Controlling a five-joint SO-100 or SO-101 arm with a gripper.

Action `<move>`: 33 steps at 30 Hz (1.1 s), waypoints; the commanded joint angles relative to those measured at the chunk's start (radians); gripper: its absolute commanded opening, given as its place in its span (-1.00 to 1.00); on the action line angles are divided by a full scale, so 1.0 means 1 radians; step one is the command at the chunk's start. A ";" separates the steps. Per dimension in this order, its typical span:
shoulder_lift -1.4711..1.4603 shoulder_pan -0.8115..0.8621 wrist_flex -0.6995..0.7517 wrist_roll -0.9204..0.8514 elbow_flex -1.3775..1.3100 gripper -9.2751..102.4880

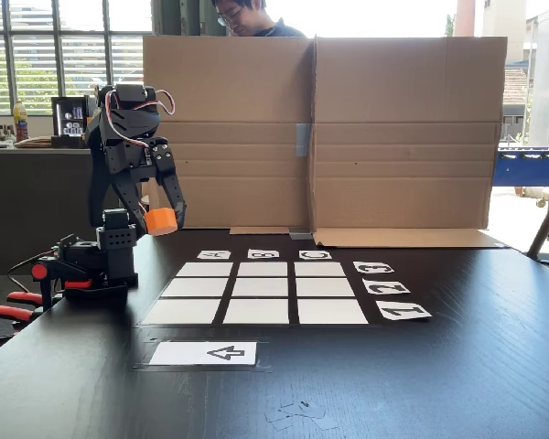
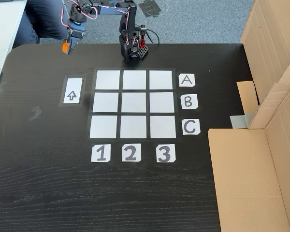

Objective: Pick up the round, orange token and place it in the grid on square A1.

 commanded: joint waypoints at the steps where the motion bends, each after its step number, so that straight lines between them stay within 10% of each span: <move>1: 0.184 0.011 0.003 0.000 0.091 -0.63; 18: 0.896 -0.009 0.003 -0.002 0.736 -0.64; 33: 0.963 -0.032 -0.008 -0.083 1.060 -0.65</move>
